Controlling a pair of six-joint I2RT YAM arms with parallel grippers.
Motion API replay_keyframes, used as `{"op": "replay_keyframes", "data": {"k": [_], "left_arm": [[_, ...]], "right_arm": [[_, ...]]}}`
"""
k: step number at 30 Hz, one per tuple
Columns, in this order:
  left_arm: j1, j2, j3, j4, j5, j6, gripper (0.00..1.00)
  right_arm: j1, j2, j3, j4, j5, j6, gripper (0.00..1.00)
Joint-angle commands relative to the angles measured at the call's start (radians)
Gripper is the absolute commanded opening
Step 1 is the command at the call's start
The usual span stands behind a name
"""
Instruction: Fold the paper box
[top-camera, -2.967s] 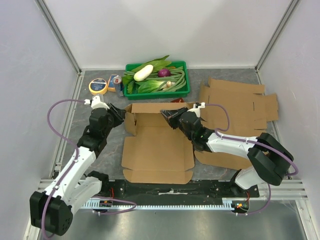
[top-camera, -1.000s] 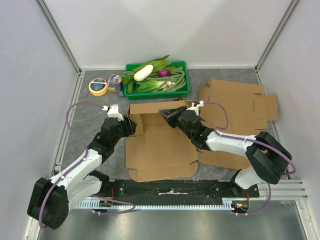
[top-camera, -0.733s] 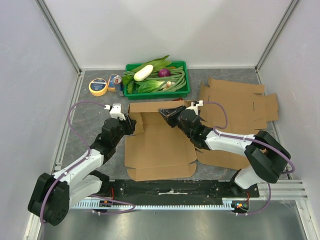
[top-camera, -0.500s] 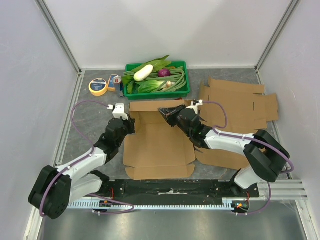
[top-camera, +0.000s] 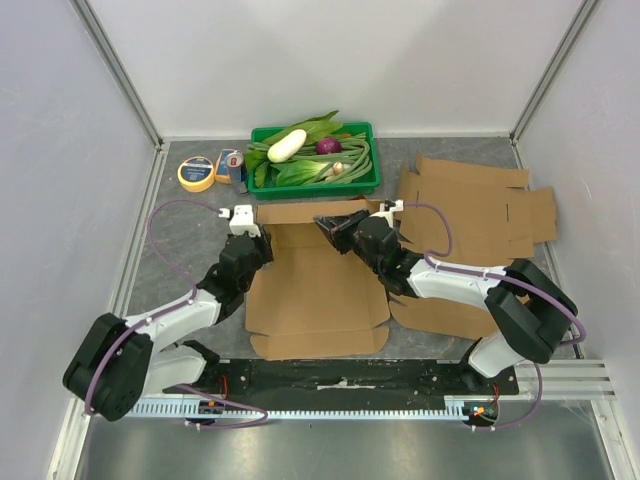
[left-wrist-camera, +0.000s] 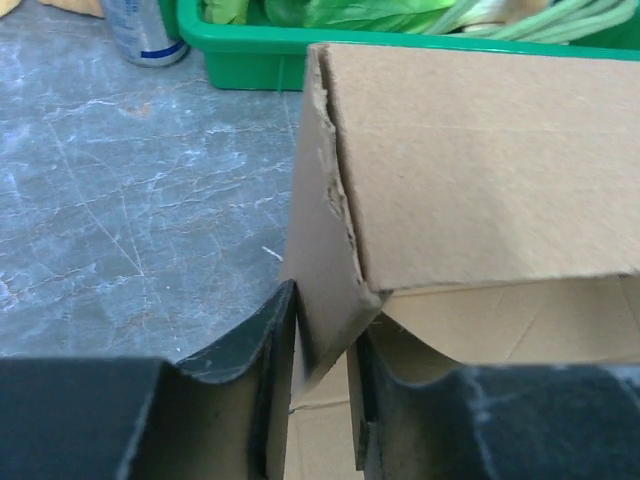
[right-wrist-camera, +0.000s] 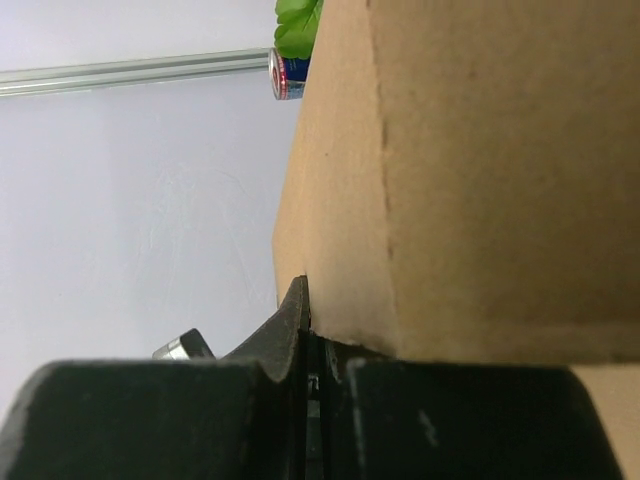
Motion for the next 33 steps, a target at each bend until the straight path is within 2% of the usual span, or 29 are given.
{"op": "replay_keyframes", "data": {"k": [1, 5, 6, 8, 15, 20, 23, 24, 25, 27, 28, 29, 30, 31, 33], "left_arm": [[-0.027, 0.078, 0.067, 0.037, -0.142, -0.001, 0.28], [-0.105, 0.144, 0.115, -0.029, -0.402, -0.024, 0.11], [-0.126, 0.151, 0.113, -0.023, -0.434, -0.026, 0.06], [-0.136, 0.157, 0.103, -0.007, -0.459, -0.024, 0.02], [-0.182, 0.197, 0.135, -0.072, -0.652, -0.115, 0.02], [-0.192, 0.206, 0.129, -0.076, -0.641, -0.144, 0.02], [-0.186, 0.191, 0.112, -0.037, -0.548, -0.144, 0.03], [-0.188, 0.166, 0.106, -0.033, -0.458, -0.149, 0.13], [-0.183, 0.154, 0.097, -0.005, -0.400, -0.141, 0.33], [-0.182, 0.114, 0.066, 0.000, -0.285, -0.150, 0.49], [-0.177, 0.067, 0.057, 0.005, -0.252, -0.144, 0.65], [-0.177, 0.041, 0.051, -0.012, -0.231, -0.143, 0.72], [-0.177, 0.015, 0.037, -0.024, -0.197, -0.127, 0.83], [-0.176, -0.051, 0.031, -0.045, -0.195, -0.126, 0.87], [-0.176, -0.130, 0.002, -0.115, -0.198, -0.129, 0.87]], "right_arm": [[0.011, 0.021, 0.022, -0.059, -0.022, -0.005, 0.04], [0.013, 0.035, 0.017, -0.034, -0.014, 0.021, 0.03], [0.013, 0.036, 0.017, -0.025, -0.011, 0.021, 0.02], [0.016, 0.035, 0.018, -0.014, 0.009, 0.025, 0.02], [0.034, 0.047, 0.031, 0.038, 0.041, 0.041, 0.00], [0.041, 0.047, 0.023, 0.069, 0.058, 0.051, 0.00], [0.041, 0.038, 0.025, 0.067, 0.064, 0.041, 0.00], [0.041, 0.036, 0.025, 0.065, 0.067, 0.043, 0.00], [0.041, 0.038, 0.025, 0.065, 0.064, 0.043, 0.00], [0.036, 0.032, 0.020, 0.056, 0.063, 0.040, 0.00], [0.035, 0.032, 0.019, 0.055, 0.064, 0.034, 0.00], [0.036, 0.032, 0.018, 0.053, 0.063, 0.035, 0.00], [0.031, 0.030, 0.018, 0.052, 0.056, 0.035, 0.00], [0.030, 0.030, 0.018, 0.053, 0.055, 0.034, 0.00], [0.025, 0.029, 0.015, 0.055, 0.052, 0.035, 0.00]]}}
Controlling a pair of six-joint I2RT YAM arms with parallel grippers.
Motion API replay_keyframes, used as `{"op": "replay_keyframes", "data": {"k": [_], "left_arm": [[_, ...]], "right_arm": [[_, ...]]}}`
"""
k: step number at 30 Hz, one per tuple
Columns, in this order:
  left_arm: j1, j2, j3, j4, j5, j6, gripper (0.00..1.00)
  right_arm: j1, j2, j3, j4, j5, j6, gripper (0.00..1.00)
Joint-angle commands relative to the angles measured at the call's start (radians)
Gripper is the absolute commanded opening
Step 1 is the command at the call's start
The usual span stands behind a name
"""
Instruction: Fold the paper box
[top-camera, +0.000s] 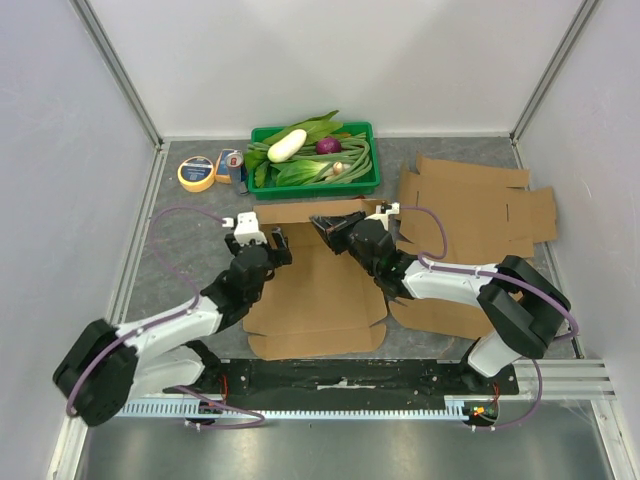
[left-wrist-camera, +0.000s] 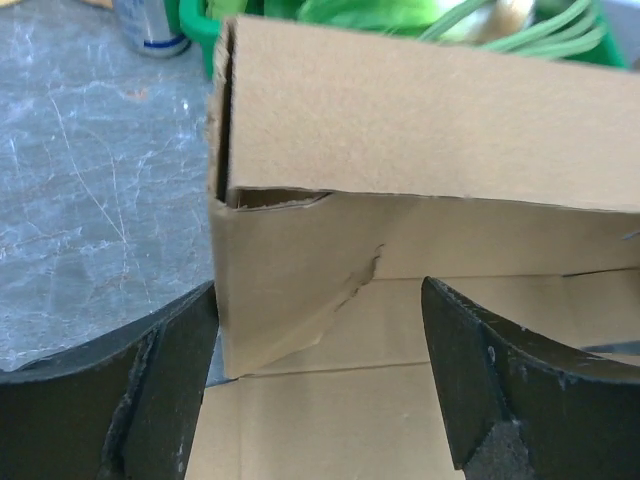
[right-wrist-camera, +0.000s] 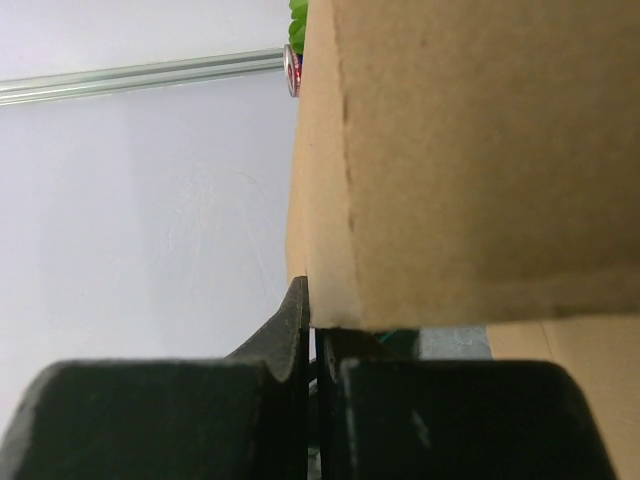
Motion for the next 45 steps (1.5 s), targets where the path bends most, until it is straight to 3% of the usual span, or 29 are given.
{"op": "replay_keyframes", "data": {"k": [1, 3, 6, 7, 9, 12, 14, 15, 16, 19, 22, 24, 25, 27, 30, 32, 35, 36, 37, 39, 40, 45], "left_arm": [[0.003, -0.189, -0.048, -0.060, 0.074, -0.020, 0.84], [0.011, -0.298, -0.072, -0.139, 0.051, -0.046, 0.80], [0.073, -0.373, -0.082, -0.258, 0.105, -0.129, 0.65], [0.133, -0.379, -0.086, -0.278, 0.145, -0.154, 0.55], [0.181, -0.401, -0.108, -0.281, 0.289, -0.191, 0.50], [0.189, -0.428, -0.138, -0.261, 0.316, -0.197, 0.49], [0.189, -0.441, -0.140, -0.226, 0.380, -0.142, 0.56], [0.189, -0.448, -0.131, -0.220, 0.415, -0.123, 0.63], [0.189, -0.485, -0.126, -0.223, 0.457, -0.105, 0.77], [0.189, -0.624, -0.151, -0.194, 0.552, -0.094, 0.95], [0.189, -0.730, -0.137, -0.325, 0.460, -0.103, 0.93], [0.189, -0.784, -0.090, -0.502, 0.297, -0.137, 0.86], [0.189, -0.789, -0.070, -0.567, 0.232, -0.160, 0.74], [0.190, -0.752, -0.013, -0.719, 0.061, -0.259, 0.67], [0.199, -0.595, 0.077, -0.832, -0.063, -0.398, 0.69], [0.225, -0.500, 0.125, -0.850, -0.066, -0.419, 0.78], [0.316, -0.338, 0.179, -0.785, 0.060, -0.361, 0.92], [0.349, -0.318, 0.170, -0.742, 0.131, -0.331, 0.90], [0.410, -0.294, 0.161, -0.661, 0.199, -0.309, 0.79], [0.435, -0.294, 0.107, -0.578, 0.317, -0.284, 0.70], [0.437, -0.321, 0.083, -0.530, 0.357, -0.262, 0.59], [0.439, -0.412, -0.051, -0.313, 0.575, -0.192, 0.60]], "right_arm": [[-0.003, -0.006, 0.011, -0.007, 0.002, -0.003, 0.00], [-0.007, -0.006, 0.007, -0.003, -0.003, -0.002, 0.00], [-0.021, -0.008, 0.007, 0.001, -0.013, 0.000, 0.00], [-0.024, -0.008, 0.007, 0.001, -0.020, -0.002, 0.00], [-0.032, -0.006, 0.007, 0.002, -0.027, -0.003, 0.00], [-0.038, -0.009, 0.005, 0.007, -0.035, -0.008, 0.00], [-0.038, -0.006, 0.007, 0.010, -0.040, -0.011, 0.00], [-0.039, -0.002, 0.007, 0.010, -0.044, -0.011, 0.00], [-0.041, -0.002, 0.005, 0.011, -0.047, -0.011, 0.00], [-0.042, 0.004, 0.007, 0.017, -0.055, -0.009, 0.00], [-0.044, 0.004, 0.011, 0.016, -0.055, -0.012, 0.00], [-0.044, 0.004, 0.019, 0.014, -0.058, -0.015, 0.00], [-0.044, 0.007, 0.019, 0.013, -0.059, -0.017, 0.00], [-0.044, 0.009, 0.023, 0.013, -0.061, -0.017, 0.00], [-0.046, 0.010, 0.020, 0.014, -0.064, -0.019, 0.00], [-0.044, 0.010, 0.019, 0.011, -0.066, -0.019, 0.00], [-0.046, 0.010, 0.017, 0.008, -0.067, -0.020, 0.00], [-0.044, 0.010, 0.017, 0.010, -0.066, -0.020, 0.00], [-0.046, 0.010, 0.019, 0.008, -0.067, -0.022, 0.00], [-0.046, 0.010, 0.017, 0.008, -0.072, -0.022, 0.00], [-0.047, 0.012, 0.019, 0.008, -0.073, -0.022, 0.00], [-0.050, 0.010, 0.019, 0.010, -0.076, -0.023, 0.00]]}}
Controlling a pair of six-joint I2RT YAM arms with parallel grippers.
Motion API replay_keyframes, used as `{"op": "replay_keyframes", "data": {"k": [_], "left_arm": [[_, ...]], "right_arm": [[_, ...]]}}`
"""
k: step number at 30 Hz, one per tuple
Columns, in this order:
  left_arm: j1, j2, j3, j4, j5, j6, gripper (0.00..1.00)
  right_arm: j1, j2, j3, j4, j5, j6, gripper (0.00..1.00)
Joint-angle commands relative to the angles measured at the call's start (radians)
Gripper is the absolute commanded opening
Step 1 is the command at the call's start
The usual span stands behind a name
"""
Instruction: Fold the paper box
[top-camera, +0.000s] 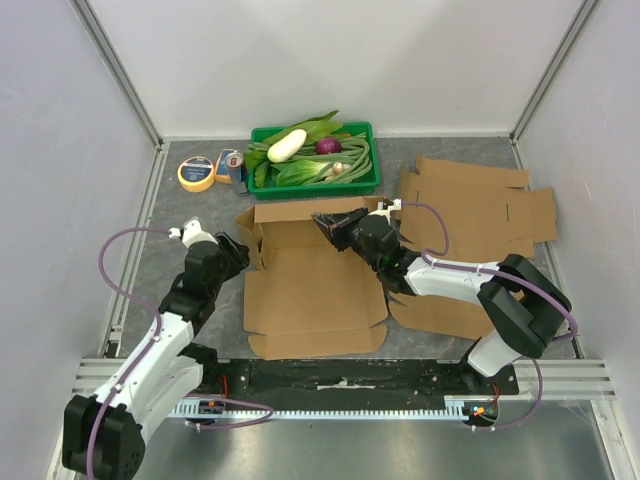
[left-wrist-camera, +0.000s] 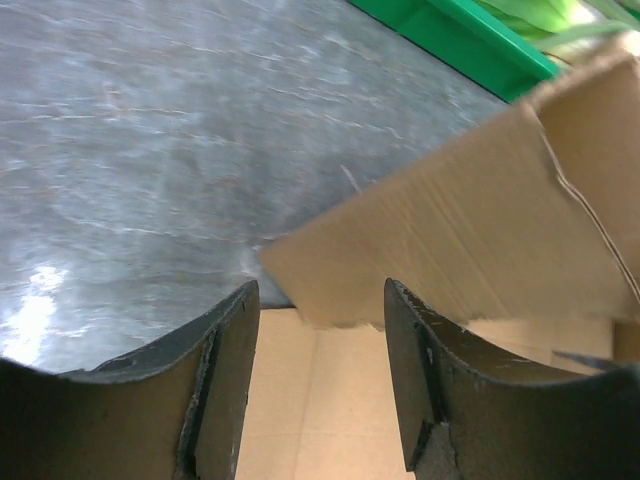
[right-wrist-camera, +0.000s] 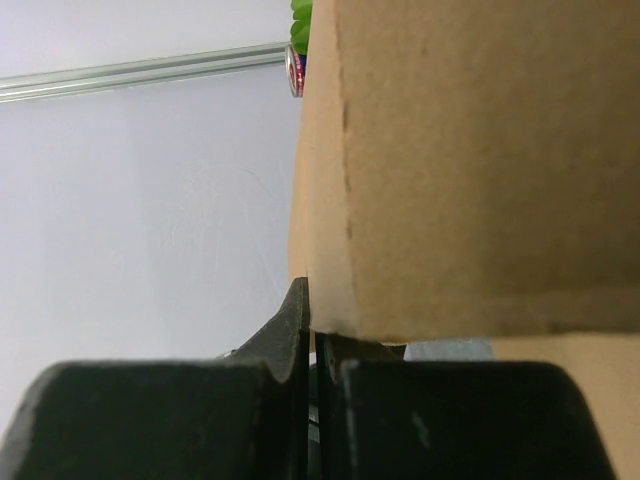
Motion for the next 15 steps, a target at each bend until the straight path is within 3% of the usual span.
{"op": "replay_keyframes", "data": {"k": [1, 8, 12, 14, 15], "left_arm": [[0.002, -0.054, -0.061, 0.216, 0.214, 0.090, 0.61], [0.002, 0.060, -0.008, 0.264, 0.254, 0.163, 0.67], [-0.007, 0.170, 0.072, 0.253, 0.265, 0.194, 0.65], [-0.013, 0.190, 0.074, 0.262, 0.233, 0.197, 0.68], [-0.019, 0.195, 0.077, 0.249, 0.211, 0.197, 0.75]], "right_arm": [[-0.006, 0.012, 0.020, 0.007, -0.008, -0.017, 0.00], [-0.006, 0.020, 0.019, 0.011, -0.010, -0.014, 0.00], [-0.006, 0.024, 0.028, 0.010, -0.013, -0.017, 0.00], [-0.004, 0.027, 0.033, 0.008, -0.015, -0.016, 0.00], [-0.004, 0.029, 0.036, 0.008, -0.016, -0.017, 0.00]]}}
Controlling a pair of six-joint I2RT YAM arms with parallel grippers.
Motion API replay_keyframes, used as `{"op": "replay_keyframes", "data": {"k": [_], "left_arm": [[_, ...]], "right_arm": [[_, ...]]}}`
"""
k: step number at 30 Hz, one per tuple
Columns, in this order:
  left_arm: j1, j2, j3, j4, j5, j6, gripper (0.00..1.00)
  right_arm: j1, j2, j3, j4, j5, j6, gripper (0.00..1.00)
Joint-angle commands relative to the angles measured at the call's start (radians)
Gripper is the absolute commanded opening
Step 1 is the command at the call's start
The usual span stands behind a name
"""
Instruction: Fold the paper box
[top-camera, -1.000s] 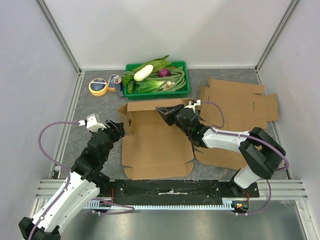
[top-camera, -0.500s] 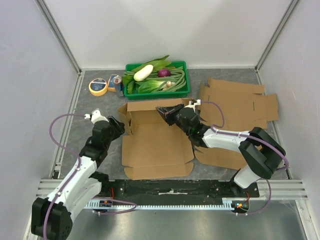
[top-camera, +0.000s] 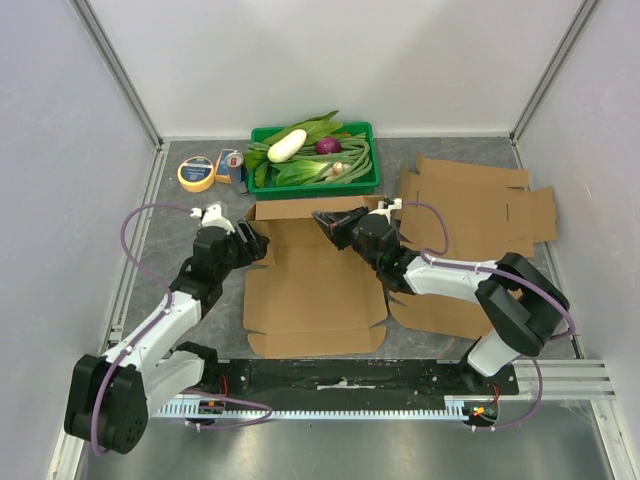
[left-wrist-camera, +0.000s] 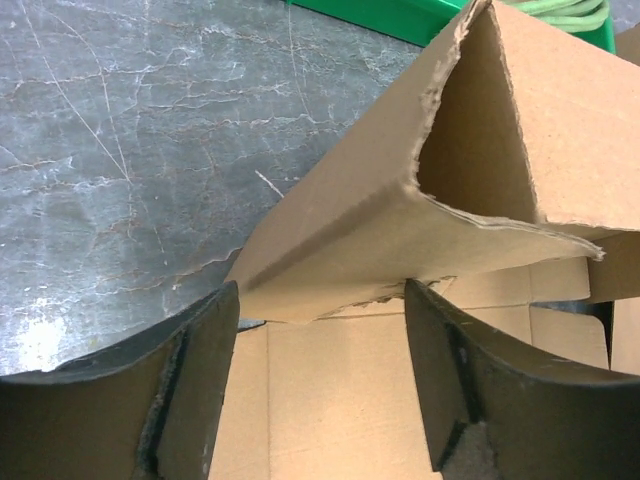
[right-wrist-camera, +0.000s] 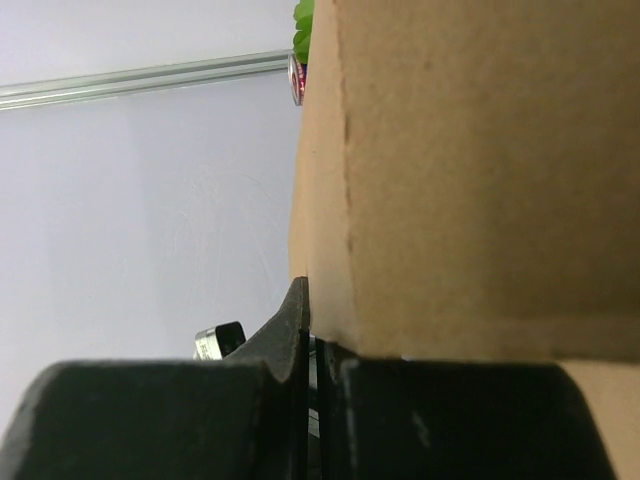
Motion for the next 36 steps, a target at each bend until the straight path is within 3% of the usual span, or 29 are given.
{"op": "replay_keyframes", "data": {"k": [1, 4, 8, 12, 18, 21, 23, 29, 31, 32, 34, 35, 36], "left_arm": [[-0.017, 0.029, 0.059, 0.044, -0.061, 0.069, 0.78], [-0.031, 0.042, 0.074, 0.028, -0.132, 0.094, 0.85], [-0.033, 0.096, 0.096, 0.045, -0.152, 0.125, 0.88], [-0.083, 0.130, 0.077, 0.161, -0.169, 0.169, 0.71], [-0.111, 0.087, -0.041, 0.398, -0.155, 0.184, 0.69], [-0.112, 0.073, -0.096, 0.473, -0.181, 0.159, 0.60], [-0.112, 0.088, -0.111, 0.491, -0.228, 0.140, 0.49], [-0.163, 0.151, -0.107, 0.556, -0.408, 0.129, 0.30], [-0.168, 0.184, -0.099, 0.583, -0.451, 0.122, 0.29], [-0.177, 0.191, -0.095, 0.594, -0.456, 0.121, 0.29], [-0.181, 0.220, -0.091, 0.628, -0.418, 0.146, 0.45], [-0.183, 0.225, -0.088, 0.622, -0.411, 0.151, 0.71], [-0.183, 0.222, -0.094, 0.620, -0.407, 0.152, 0.76]], "right_arm": [[0.000, 0.017, 0.035, -0.006, -0.012, -0.018, 0.00], [0.000, 0.020, 0.033, -0.003, -0.013, -0.017, 0.00], [0.000, 0.023, 0.032, -0.001, -0.015, -0.017, 0.00], [0.000, 0.029, 0.030, 0.003, -0.013, -0.015, 0.00], [-0.002, 0.035, 0.040, 0.026, 0.001, -0.034, 0.00], [-0.002, 0.038, 0.037, 0.045, 0.013, -0.030, 0.00], [0.001, 0.032, 0.035, 0.042, 0.033, -0.030, 0.00], [0.003, 0.023, 0.056, 0.022, 0.048, -0.027, 0.00], [0.004, 0.027, 0.060, 0.020, 0.048, -0.021, 0.00], [0.006, 0.030, 0.061, 0.022, 0.048, -0.017, 0.00], [0.006, 0.040, 0.063, 0.034, 0.047, -0.018, 0.00], [0.006, 0.041, 0.061, 0.036, 0.045, -0.018, 0.00], [0.006, 0.040, 0.060, 0.039, 0.048, -0.020, 0.00]]}}
